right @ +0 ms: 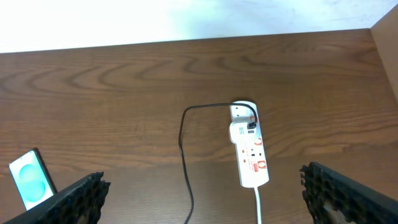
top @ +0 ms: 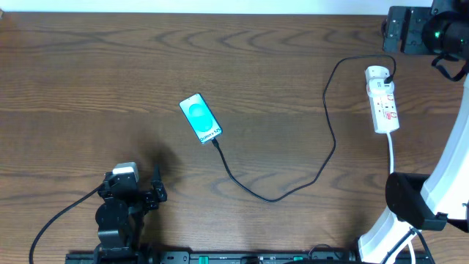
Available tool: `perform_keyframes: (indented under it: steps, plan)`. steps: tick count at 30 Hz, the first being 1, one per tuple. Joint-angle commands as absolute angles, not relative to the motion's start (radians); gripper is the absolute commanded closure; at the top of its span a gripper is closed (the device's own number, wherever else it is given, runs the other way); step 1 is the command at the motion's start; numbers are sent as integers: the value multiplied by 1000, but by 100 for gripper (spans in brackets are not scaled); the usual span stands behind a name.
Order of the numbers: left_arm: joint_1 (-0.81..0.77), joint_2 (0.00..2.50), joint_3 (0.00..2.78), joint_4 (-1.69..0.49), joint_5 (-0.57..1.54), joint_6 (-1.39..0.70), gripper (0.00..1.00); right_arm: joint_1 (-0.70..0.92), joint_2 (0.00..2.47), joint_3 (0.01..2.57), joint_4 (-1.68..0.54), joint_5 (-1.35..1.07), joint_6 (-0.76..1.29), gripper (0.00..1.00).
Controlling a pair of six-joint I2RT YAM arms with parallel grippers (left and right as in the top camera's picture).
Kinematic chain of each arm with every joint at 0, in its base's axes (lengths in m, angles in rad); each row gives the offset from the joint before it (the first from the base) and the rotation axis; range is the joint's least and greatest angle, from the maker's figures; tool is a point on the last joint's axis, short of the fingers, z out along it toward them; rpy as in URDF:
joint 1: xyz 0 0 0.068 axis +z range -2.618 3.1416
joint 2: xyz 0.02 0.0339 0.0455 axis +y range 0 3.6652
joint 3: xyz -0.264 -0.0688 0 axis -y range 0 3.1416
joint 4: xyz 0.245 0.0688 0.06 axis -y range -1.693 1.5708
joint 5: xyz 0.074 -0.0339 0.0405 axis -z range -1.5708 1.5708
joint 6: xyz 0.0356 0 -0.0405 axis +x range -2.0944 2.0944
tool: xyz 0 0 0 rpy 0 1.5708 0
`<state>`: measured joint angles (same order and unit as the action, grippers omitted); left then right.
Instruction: Plug charger to phone and switch on socket
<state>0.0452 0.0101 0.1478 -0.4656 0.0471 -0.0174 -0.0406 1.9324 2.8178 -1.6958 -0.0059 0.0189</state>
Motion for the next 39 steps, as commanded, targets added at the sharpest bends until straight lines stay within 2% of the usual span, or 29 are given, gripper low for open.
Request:
perform_keyframes:
  steps: [1,17,20,24,31,39]
  plan:
    - [50,3,136,-489,59,4,8,-38,1919,2818,-1698,1,33,1]
    - [50,3,136,-488,59,4,8,-38,1919,2816,-1689,20,13,1]
    - [50,3,136,-488,59,4,8,-37,1888,2752,-1658,30,15,1]
    - [50,4,136,-488,59,4,8,-32,1765,2468,-1438,-27,41,1]
    - [50,4,136,-488,59,4,8,22,1504,1859,-904,-93,40,1]
    - [50,4,136,-488,59,4,8,95,1248,1325,-308,-93,40,1]
